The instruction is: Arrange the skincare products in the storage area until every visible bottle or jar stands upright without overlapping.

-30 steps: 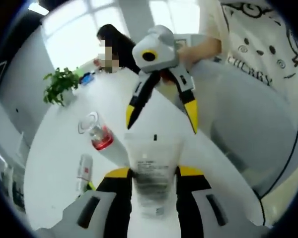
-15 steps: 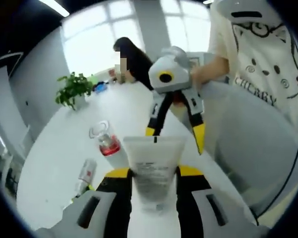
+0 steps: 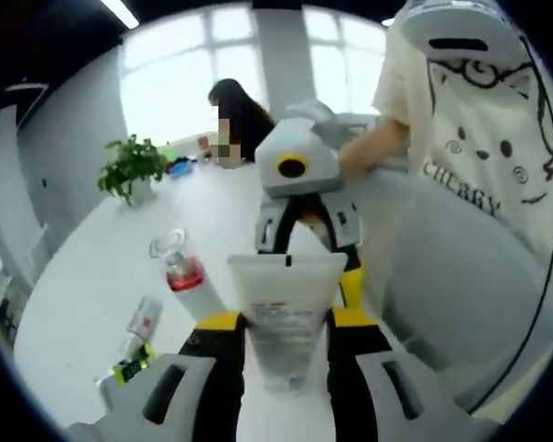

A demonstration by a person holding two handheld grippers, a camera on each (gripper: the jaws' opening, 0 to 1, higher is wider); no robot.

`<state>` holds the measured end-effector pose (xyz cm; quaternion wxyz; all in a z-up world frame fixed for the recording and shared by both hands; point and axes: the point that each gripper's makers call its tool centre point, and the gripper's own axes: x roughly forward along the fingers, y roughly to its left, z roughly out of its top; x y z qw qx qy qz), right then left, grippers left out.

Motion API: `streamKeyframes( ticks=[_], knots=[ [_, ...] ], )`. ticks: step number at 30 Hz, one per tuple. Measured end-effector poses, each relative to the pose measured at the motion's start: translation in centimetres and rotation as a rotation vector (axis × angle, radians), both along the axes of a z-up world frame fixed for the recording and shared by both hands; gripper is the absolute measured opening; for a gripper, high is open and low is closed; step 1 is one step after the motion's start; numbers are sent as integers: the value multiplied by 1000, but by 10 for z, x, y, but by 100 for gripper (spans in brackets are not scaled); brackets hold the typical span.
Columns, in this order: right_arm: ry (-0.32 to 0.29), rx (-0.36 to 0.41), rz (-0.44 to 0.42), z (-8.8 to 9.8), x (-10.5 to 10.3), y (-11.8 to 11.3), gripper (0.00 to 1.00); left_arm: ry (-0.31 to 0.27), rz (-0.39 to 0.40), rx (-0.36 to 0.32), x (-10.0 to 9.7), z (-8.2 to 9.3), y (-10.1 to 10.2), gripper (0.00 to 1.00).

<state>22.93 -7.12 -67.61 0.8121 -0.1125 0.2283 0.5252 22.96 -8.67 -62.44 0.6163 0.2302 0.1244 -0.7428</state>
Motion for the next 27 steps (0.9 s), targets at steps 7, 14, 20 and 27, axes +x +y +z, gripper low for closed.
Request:
streamKeyframes(
  ticks=[7, 14, 20, 27],
  knots=[
    [-110, 6, 78, -3, 9, 13, 45, 23, 14, -24, -4, 1, 5, 31],
    [-121, 39, 142, -13, 11, 26, 46, 56, 29, -60, -7, 1, 10, 31],
    [-162, 76, 210, -12, 10, 42, 41, 75, 41, -79, -4, 1, 14, 31],
    [-134, 193, 190, -1, 15, 59, 40, 100, 76, -119, 3, 1, 19, 31]
  ],
)
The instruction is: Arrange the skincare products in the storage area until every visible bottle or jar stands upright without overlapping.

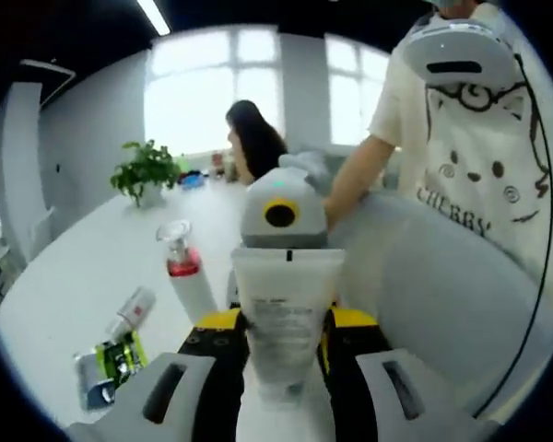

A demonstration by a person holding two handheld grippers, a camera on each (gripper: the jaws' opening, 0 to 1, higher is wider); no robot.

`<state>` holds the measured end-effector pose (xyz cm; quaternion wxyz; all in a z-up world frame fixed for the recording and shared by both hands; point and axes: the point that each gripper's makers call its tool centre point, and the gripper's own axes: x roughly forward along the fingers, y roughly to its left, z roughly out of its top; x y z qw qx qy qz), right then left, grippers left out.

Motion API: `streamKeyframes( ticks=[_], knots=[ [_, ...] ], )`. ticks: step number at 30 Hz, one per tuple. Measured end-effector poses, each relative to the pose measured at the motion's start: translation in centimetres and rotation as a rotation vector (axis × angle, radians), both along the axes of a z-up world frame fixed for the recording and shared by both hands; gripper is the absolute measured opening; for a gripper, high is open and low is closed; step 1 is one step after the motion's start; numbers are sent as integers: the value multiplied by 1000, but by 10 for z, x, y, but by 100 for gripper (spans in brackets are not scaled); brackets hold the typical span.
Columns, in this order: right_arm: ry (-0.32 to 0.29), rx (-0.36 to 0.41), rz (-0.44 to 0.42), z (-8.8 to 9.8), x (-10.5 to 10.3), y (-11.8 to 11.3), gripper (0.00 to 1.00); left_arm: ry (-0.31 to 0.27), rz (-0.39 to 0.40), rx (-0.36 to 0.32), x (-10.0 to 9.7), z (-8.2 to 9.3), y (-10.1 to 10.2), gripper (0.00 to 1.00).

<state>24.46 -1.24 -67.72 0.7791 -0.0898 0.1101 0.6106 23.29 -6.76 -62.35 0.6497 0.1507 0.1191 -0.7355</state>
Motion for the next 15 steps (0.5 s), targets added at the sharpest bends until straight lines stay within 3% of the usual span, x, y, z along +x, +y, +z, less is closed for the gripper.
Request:
streamKeyframes(
  ticks=[9, 15],
  knots=[
    [15, 30, -8, 2, 1, 4, 37, 31, 51, -50, 8, 0, 9, 32],
    [-6, -21, -44, 2, 3, 3, 34, 51, 95, -77, 8, 1, 7, 32]
  ],
)
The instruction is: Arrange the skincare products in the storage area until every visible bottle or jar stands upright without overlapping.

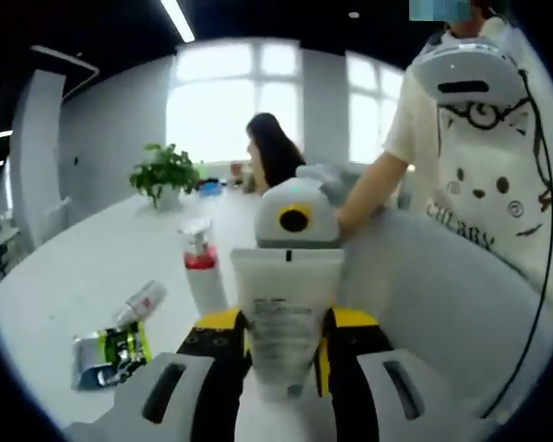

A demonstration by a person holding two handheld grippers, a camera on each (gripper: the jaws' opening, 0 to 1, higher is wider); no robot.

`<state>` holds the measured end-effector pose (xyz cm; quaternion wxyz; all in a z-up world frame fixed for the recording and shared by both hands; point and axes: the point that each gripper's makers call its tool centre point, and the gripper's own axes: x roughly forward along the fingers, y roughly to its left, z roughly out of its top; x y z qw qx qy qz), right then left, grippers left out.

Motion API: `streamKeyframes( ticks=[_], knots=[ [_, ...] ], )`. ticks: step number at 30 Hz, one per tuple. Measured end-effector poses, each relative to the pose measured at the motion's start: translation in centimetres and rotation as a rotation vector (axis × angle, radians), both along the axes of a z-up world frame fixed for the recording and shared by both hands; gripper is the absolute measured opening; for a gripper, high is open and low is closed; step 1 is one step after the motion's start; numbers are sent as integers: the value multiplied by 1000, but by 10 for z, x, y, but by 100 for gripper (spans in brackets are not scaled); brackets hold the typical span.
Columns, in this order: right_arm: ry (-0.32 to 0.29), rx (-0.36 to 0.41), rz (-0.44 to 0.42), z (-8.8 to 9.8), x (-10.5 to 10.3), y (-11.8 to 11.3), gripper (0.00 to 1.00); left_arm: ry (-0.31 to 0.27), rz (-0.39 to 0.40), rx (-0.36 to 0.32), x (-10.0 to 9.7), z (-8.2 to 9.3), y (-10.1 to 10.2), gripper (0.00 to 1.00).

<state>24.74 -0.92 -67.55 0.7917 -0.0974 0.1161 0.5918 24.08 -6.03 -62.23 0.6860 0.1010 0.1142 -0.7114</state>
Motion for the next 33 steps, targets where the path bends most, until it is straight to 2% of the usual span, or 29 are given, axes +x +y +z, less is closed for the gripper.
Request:
streamKeyframes(
  ticks=[3, 6, 8, 14, 20, 22, 23, 25, 26, 27, 29, 33],
  knots=[
    [-11, -28, -32, 0, 4, -4, 33, -17, 43, -13, 1, 1, -2, 33],
    [1, -34, -117, -1, 14, -12, 32, -24, 136, -27, 11, 3, 0, 32],
    [2, -37, -132, -2, 16, -14, 32, -37, 190, -44, 15, 4, 0, 32],
    [-10, -71, -198, -1, 22, -20, 32, -13, 320, -71, 14, 5, -2, 30],
    [-5, -82, -262, 0, 25, -19, 32, -27, 508, -100, 23, 13, -2, 30],
    [-3, -88, -275, 0, 28, -18, 32, -35, 570, -94, 23, 14, -4, 30],
    [-10, -98, -287, 0, 30, -18, 32, -57, 594, -93, 25, 16, -5, 30],
    [-3, -104, -308, -1, 31, -18, 32, -64, 662, -53, 31, 11, 0, 29],
    [-3, -107, -324, -1, 31, -19, 32, -92, 692, -34, 33, 11, 1, 28],
    [2, -105, -340, -1, 33, -19, 32, -84, 727, -20, 35, 9, 2, 27],
    [7, -102, -371, -1, 35, -20, 32, -66, 778, -39, 35, 9, 1, 27],
    [6, -105, -399, -1, 35, -20, 32, -53, 876, 3, 39, -3, 9, 23]
  ],
)
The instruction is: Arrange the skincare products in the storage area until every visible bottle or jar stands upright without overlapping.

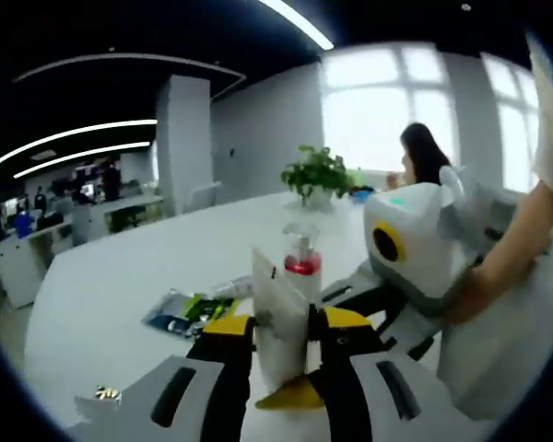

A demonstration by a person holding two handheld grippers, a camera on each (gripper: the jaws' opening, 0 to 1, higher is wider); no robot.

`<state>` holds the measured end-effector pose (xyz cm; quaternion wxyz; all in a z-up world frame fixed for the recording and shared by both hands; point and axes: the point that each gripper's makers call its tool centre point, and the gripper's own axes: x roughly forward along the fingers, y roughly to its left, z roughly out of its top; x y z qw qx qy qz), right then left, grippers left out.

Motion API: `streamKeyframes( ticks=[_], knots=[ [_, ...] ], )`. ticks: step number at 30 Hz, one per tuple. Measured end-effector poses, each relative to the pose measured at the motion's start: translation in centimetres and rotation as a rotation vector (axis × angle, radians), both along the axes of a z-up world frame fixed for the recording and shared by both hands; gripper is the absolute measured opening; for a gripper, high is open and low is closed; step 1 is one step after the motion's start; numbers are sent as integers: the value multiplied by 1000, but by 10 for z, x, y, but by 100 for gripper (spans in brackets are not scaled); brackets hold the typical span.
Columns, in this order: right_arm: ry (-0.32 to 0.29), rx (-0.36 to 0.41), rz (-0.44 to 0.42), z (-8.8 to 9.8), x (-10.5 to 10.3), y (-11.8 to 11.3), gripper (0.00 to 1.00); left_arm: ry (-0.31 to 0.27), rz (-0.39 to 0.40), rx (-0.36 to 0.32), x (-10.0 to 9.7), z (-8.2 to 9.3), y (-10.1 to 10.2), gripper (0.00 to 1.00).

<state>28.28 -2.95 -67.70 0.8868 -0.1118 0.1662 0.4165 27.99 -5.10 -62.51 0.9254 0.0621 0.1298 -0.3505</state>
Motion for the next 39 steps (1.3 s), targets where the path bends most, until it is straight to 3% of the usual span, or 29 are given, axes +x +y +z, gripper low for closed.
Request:
streamKeyframes(
  ticks=[3, 9, 16, 18, 20, 24, 27, 31, 39],
  knots=[
    [3, 7, -30, 0, 0, -3, 33, 48, 50, -27, 0, -8, 4, 22],
    [-2, -7, -41, 0, -1, -4, 33, 12, 19, 51, -2, -5, 1, 19],
    [0, -20, -61, -1, 0, -5, 34, 33, 14, 55, -2, -6, 0, 14],
    [-1, -24, -64, -1, 1, -7, 34, 14, 20, 81, 0, -6, 4, 11],
    [-2, -31, -60, -1, 0, -8, 34, 45, 2, 55, -1, -6, 2, 10],
    [0, -37, -53, -2, -1, -9, 34, 33, -28, 65, -2, -7, 1, 10],
    [5, -42, -41, -2, -2, -11, 34, 49, -59, 30, -3, -7, 0, 9],
    [19, -64, -4, -1, -5, -15, 33, 35, -113, 54, -3, -7, -1, 8],
    [30, -142, 83, 8, -15, -34, 31, 42, -173, 41, -2, -6, -2, 8]
  ],
)
